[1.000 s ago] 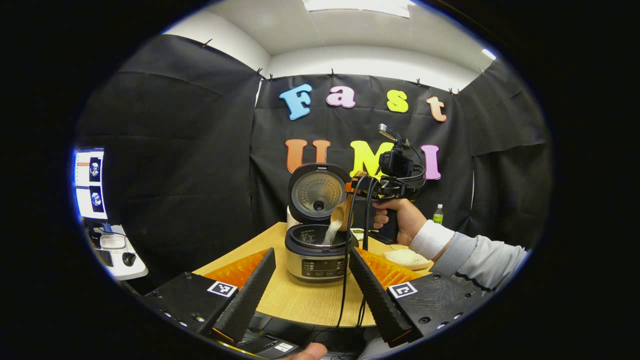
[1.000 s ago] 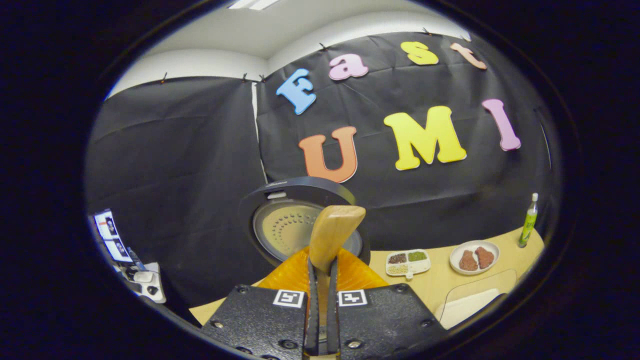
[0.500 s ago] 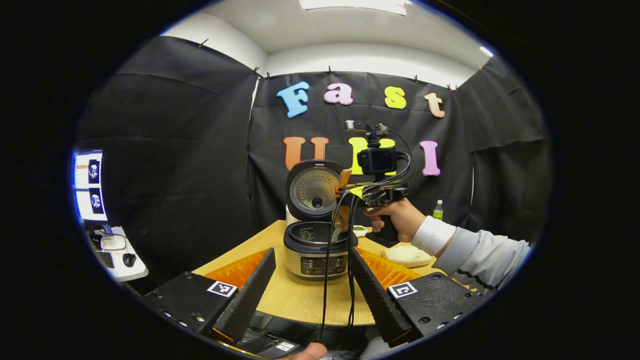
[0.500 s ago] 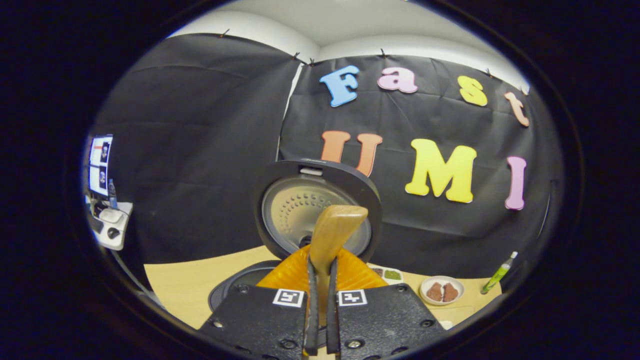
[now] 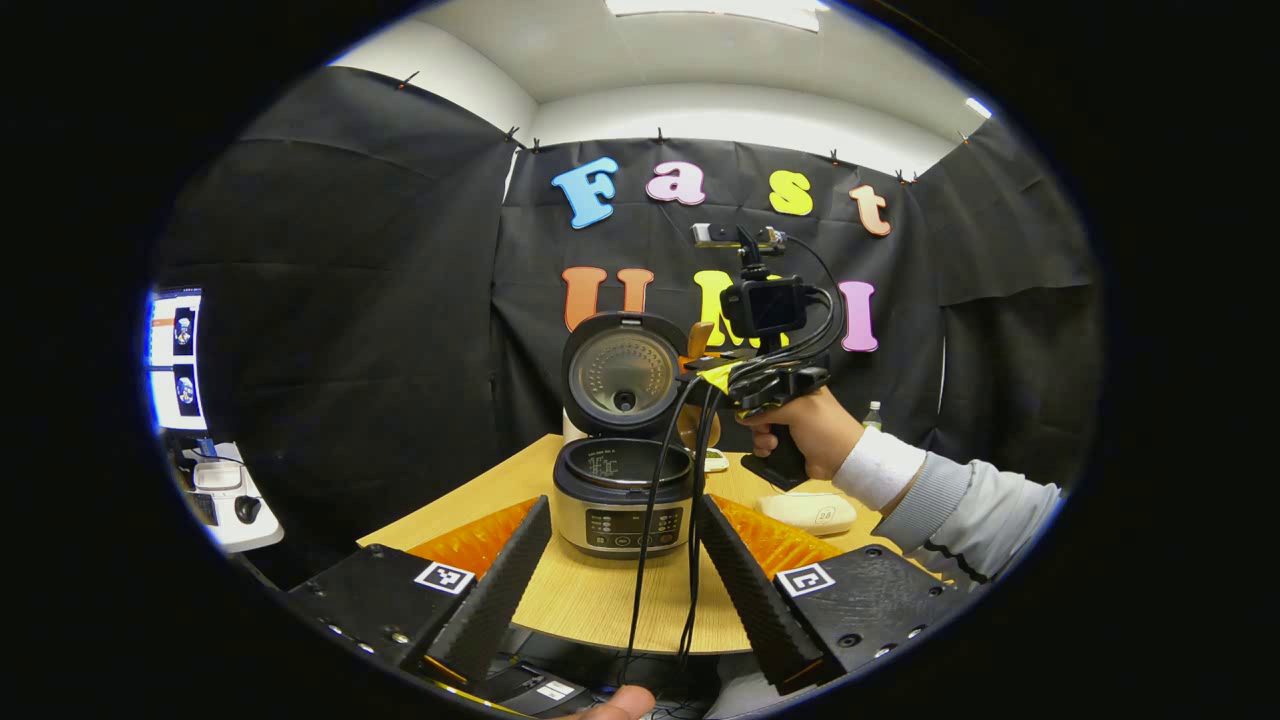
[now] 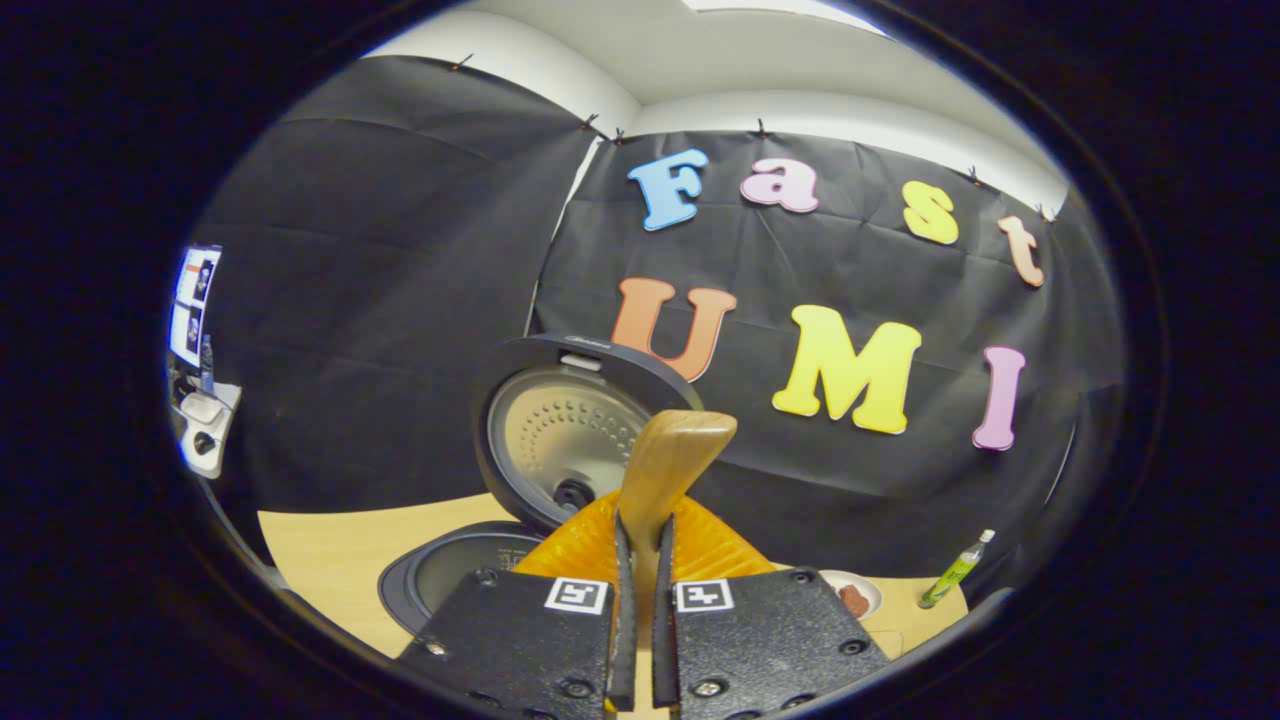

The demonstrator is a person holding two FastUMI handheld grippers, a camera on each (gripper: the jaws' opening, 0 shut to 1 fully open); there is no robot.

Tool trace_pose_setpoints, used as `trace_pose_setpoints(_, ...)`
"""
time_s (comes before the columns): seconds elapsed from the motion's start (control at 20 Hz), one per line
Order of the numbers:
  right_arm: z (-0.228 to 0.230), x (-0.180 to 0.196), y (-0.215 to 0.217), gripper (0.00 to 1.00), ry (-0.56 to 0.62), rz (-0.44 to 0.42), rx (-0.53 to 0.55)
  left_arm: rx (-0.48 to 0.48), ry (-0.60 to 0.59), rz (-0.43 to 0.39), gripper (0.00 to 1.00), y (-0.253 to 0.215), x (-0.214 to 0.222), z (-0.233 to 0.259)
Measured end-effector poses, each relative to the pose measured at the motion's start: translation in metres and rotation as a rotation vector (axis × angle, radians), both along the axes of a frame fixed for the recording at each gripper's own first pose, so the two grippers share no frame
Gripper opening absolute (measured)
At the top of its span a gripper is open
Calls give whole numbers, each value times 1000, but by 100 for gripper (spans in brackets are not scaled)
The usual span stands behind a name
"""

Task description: Close the left gripper, press the button to open the rice cooker; take a wooden spoon from the chopstick holder with the right hand, scoop a spoonful of rice and pour it into the rice cooker, then put the wooden spoon back into the chopstick holder.

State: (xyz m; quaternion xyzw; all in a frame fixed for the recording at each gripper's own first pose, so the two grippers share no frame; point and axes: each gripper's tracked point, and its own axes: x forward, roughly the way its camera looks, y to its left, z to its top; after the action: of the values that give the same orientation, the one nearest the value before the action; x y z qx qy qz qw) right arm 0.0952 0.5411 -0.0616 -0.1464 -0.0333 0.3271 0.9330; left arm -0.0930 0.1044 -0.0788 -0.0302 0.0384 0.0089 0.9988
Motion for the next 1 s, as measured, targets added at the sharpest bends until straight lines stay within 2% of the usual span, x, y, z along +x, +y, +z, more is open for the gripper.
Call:
trace_pose_setpoints(0.35,25,38,-94,11,9,-112,54,6,-17,-45,95,-34,6,6)
trace_pose_setpoints(0.8,31,86,-240,12,34,-258,105,-7,-13,-60,95,-51,13,9)
trace_pose_setpoints(1.0,30,108,-314,12,38,-344,129,23,-18,-82,95,-65,20,9)
